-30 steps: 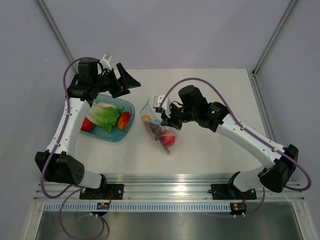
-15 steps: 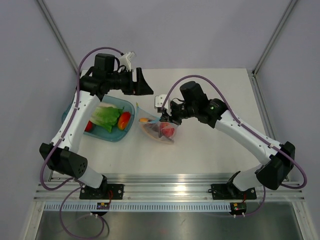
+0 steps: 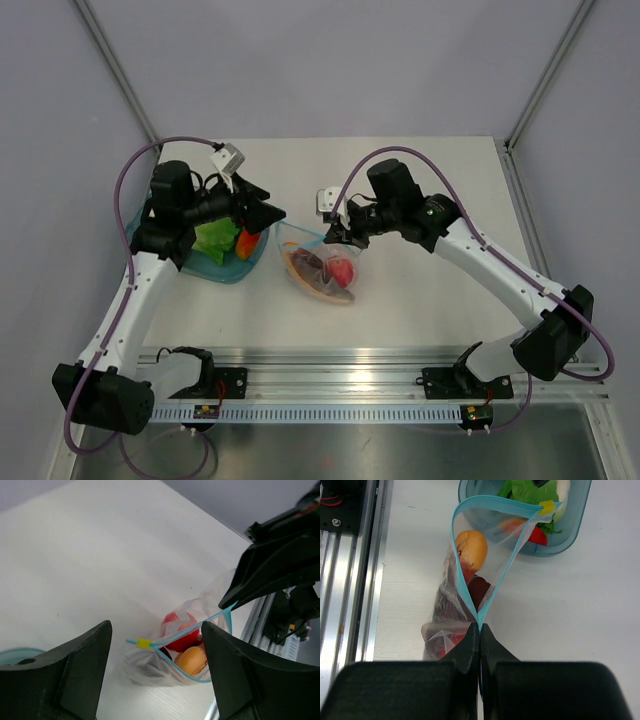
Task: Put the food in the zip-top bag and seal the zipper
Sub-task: Zip the zipper food storage bag at the center of the board.
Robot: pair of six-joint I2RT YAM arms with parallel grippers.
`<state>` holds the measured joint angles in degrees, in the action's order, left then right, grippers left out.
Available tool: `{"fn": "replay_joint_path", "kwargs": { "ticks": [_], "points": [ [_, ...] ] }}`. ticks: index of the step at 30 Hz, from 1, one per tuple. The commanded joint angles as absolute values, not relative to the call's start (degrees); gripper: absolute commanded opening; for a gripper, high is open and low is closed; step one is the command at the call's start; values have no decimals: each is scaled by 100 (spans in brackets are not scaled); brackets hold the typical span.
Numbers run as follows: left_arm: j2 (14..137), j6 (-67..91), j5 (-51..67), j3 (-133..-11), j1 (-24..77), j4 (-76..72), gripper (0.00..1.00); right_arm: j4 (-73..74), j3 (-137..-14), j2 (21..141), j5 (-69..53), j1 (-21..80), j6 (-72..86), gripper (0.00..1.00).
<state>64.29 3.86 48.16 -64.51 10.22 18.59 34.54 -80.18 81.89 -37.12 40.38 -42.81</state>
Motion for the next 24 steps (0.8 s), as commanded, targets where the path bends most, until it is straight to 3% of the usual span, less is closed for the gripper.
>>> {"fn": "replay_joint_path", "kwargs": {
  "ticks": [1,14,18,24],
  "points": [
    [6170,-428,5729,-5969,967,98,73,3428,-8121,7919,-4060,3964,-4421,0],
    [6565,-1459,7566,-5748,246,729,70,3709,-8104,7743,-4271,3788,-4605,0],
    [7012,-1932,8076,-5888,246,1071,58,3753,-8121,7743,-4324,3753,-4658,0],
    [7751,-2706,8393,-6389,246,2046,57,3832,-8235,7752,-4491,3674,-4649,0]
  ]
}}
